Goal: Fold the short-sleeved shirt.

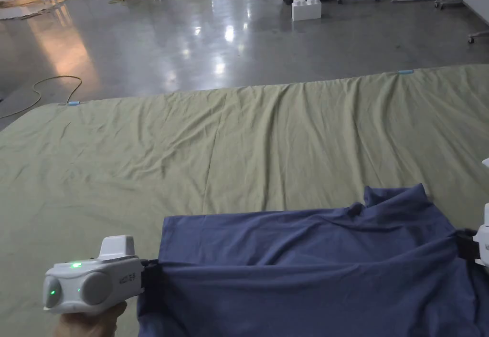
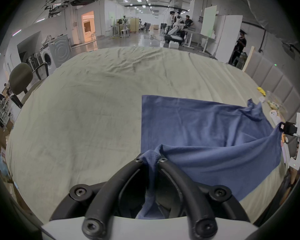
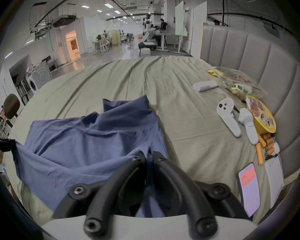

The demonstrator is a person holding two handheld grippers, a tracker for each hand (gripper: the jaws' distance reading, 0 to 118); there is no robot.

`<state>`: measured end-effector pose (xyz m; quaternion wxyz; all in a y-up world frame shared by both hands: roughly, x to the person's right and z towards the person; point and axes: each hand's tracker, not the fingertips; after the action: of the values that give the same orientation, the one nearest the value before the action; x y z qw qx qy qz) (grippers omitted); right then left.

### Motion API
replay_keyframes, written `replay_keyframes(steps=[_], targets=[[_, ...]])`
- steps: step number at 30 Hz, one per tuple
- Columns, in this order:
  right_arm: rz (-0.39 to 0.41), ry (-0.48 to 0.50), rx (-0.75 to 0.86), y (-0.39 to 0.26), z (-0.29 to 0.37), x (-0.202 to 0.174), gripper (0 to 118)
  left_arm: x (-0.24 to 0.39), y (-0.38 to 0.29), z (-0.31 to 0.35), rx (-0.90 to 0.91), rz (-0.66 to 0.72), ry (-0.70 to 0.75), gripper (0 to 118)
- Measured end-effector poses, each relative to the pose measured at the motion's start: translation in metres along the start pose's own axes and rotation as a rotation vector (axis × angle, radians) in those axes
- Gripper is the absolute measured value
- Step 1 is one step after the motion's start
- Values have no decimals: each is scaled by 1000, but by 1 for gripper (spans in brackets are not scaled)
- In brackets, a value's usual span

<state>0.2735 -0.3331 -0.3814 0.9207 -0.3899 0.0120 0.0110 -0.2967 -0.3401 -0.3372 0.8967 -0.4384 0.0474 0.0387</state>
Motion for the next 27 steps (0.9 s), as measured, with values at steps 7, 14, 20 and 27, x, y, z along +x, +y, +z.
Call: replay_keyframes(steps=[7,14,20,27], targets=[[21,40,36,-9,24,12,79,-15,-9,53,190,-1,-59,84],[18,121,343,-18,150,3,80,-9,-20,193,529,-166,-46,84],[1,169,563,-38,239,-19,80,24,-56,296,805,-238,-29,85],[142,89,739,-88,297,-60,72,52,-96,321,796,-241,49,33]])
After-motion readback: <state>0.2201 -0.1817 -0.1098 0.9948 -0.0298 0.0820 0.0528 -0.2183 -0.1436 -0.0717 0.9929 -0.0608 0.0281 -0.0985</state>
